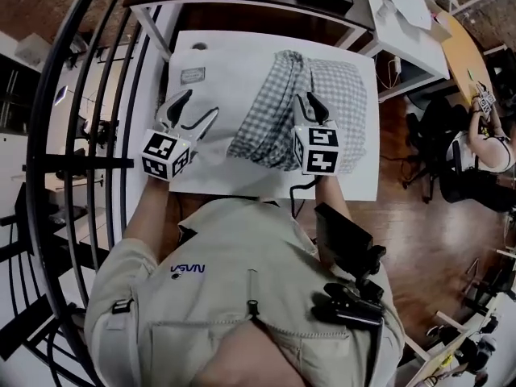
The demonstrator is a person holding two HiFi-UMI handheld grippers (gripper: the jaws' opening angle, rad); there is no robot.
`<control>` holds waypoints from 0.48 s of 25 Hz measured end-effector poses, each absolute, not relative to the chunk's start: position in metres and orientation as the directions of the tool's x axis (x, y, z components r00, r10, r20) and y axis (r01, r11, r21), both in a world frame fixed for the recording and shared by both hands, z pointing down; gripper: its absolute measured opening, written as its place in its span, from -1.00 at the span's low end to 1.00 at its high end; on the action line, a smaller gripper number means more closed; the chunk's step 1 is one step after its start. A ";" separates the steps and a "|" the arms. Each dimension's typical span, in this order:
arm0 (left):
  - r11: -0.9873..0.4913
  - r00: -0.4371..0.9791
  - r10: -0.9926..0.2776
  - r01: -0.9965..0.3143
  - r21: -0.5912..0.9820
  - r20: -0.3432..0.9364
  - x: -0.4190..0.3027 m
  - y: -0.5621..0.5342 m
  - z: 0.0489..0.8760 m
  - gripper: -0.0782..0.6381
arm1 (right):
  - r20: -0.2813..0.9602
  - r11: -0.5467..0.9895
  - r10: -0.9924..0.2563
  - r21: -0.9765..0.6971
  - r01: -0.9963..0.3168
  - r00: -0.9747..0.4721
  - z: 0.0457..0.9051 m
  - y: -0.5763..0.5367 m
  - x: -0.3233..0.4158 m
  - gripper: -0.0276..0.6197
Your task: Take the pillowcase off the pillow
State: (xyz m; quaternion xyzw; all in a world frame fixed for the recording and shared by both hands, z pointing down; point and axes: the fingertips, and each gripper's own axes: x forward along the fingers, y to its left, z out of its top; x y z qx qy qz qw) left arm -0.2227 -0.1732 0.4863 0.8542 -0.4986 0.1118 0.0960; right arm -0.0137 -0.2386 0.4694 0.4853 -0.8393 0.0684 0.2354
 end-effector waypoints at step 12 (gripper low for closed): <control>-0.413 0.364 -0.749 -0.910 0.040 0.553 -0.188 -0.100 0.601 0.06 | 0.650 0.673 -0.560 -0.004 -0.739 -0.513 0.580 -0.083 -0.050 -0.40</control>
